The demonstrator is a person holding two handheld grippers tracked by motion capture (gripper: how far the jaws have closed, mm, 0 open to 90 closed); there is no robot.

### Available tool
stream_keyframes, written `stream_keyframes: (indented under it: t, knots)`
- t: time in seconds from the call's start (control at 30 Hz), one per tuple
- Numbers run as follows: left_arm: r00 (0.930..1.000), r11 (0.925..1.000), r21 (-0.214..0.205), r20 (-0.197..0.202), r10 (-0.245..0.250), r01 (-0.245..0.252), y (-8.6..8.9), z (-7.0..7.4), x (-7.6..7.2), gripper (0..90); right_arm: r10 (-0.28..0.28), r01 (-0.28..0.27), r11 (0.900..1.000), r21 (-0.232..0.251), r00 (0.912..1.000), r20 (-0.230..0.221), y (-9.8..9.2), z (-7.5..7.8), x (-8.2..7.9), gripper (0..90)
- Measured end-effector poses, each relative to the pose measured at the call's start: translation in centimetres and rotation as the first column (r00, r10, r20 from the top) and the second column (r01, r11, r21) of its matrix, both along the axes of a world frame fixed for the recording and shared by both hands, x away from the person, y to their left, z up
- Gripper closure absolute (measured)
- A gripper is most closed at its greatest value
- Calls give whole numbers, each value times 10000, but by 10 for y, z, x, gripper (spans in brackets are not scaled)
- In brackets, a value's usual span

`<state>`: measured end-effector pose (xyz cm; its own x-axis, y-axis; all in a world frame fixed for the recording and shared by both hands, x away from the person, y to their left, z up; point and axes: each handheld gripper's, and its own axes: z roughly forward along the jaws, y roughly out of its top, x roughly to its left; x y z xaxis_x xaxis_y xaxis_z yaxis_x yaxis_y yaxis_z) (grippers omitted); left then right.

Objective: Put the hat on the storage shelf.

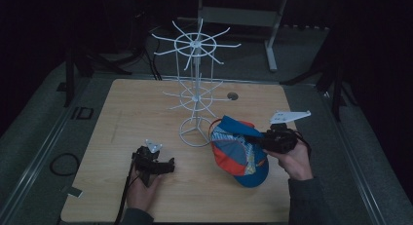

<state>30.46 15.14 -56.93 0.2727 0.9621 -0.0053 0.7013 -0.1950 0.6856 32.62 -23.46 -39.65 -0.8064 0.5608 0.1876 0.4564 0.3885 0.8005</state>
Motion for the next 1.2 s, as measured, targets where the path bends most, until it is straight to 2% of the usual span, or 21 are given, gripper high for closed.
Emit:
stream_keyframes:
  t: [0.27, 1.2]
  knots:
    - [10000, 10000, 13, 5, -6, 6, 0, 0, 0, 14, -37, 28, 9995, 326, 9996, 268, -4, 14, 0, 874]
    - [10000, 10000, 16, -2, -10, 10, 0, 0, 0, 14, -60, -27, 9919, 1272, 9976, 684, -5, 40, 2, 874]
